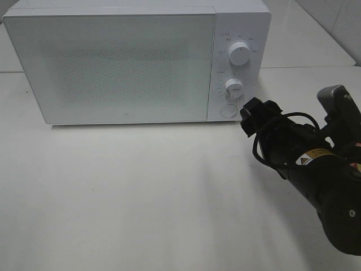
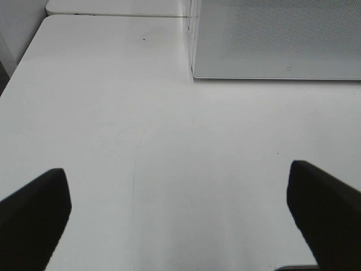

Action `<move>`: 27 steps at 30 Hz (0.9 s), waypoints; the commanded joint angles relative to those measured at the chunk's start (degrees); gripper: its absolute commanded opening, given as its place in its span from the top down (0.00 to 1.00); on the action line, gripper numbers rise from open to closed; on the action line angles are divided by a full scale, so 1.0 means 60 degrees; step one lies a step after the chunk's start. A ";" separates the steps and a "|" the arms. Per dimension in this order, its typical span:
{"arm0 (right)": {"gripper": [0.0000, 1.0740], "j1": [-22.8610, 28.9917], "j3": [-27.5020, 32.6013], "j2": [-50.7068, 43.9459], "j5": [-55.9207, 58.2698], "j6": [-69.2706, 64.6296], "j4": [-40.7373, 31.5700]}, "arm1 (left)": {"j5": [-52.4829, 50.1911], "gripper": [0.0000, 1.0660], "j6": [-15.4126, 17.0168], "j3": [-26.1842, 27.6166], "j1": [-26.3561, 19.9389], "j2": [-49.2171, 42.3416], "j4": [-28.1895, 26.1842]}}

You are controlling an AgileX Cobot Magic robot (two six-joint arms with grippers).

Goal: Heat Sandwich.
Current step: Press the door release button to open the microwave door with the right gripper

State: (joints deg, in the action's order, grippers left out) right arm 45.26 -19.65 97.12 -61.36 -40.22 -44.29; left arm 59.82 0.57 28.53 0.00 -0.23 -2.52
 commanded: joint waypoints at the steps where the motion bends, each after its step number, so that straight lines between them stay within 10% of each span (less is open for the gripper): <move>1: 0.33 0.0029 -0.0076 -0.0048 -0.0134 -0.2827 0.0010 | -0.0095 0.07 0.0029 -0.0029 0.0029 -0.0248 -0.0010; 9: 0.47 0.0029 -0.0076 -0.0048 -0.0134 -0.5434 0.0000 | -0.0095 0.07 0.0029 -0.0029 0.0029 -0.0248 -0.0010; 18: 0.99 0.0029 -0.0076 -0.0048 -0.0134 -0.5615 -0.0029 | -0.0095 0.07 0.0029 -0.0029 0.0029 -0.0248 -0.0010; 27: 1.00 0.0010 -0.0076 -0.0048 0.0563 -0.5997 -0.0019 | -0.0095 0.07 0.0029 -0.0029 0.0029 -0.0248 -0.0010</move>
State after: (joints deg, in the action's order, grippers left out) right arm 45.26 -19.65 97.12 -59.07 -76.03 -44.46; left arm 59.82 0.57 28.53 0.00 -0.23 -2.52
